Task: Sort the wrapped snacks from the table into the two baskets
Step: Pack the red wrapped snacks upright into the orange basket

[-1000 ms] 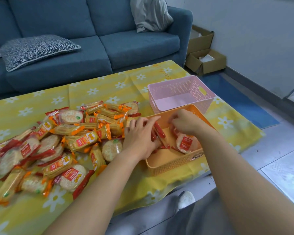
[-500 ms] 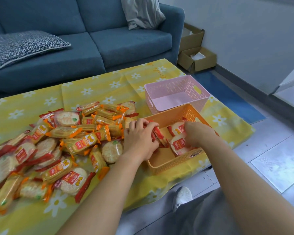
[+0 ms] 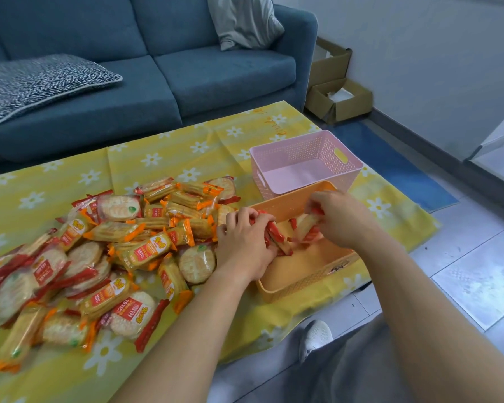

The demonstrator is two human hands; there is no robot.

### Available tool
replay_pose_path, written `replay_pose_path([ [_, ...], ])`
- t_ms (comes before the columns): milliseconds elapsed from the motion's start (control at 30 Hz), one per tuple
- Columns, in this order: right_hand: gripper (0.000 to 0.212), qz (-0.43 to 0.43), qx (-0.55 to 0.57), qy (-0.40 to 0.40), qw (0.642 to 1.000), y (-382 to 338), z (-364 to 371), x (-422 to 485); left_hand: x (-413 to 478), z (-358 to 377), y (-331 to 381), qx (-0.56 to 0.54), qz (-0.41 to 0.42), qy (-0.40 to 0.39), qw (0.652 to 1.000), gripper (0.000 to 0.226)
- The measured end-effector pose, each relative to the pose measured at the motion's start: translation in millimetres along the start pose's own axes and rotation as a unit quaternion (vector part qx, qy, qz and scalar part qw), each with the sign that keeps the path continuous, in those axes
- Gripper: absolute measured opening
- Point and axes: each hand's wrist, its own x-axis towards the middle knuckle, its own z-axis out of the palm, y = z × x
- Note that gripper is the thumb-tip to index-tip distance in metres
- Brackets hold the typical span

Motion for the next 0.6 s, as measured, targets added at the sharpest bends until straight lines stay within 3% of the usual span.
replay_pose_path([
  [133,0.027,-0.068,-0.025,0.079,0.994,-23,8,5,0,1,0,0.009,-0.002,0.002,1.000,0.058],
  [300,0.024,-0.024,-0.003,0.070,0.997,-43,24,11,-2,0,-1,0.014,0.002,0.001,1.000,0.062],
  [433,0.035,-0.058,0.130,-0.021,0.990,-42,31,8,0,-5,2,0.013,0.002,0.000,1.000,0.094],
  [500,0.035,-0.065,0.187,-0.012,0.980,-41,29,5,2,-7,4,0.049,0.045,0.031,0.997,0.104],
  [600,0.027,0.011,0.309,-0.009,0.951,-35,30,5,8,-8,11,0.071,0.099,0.055,0.991,0.086],
])
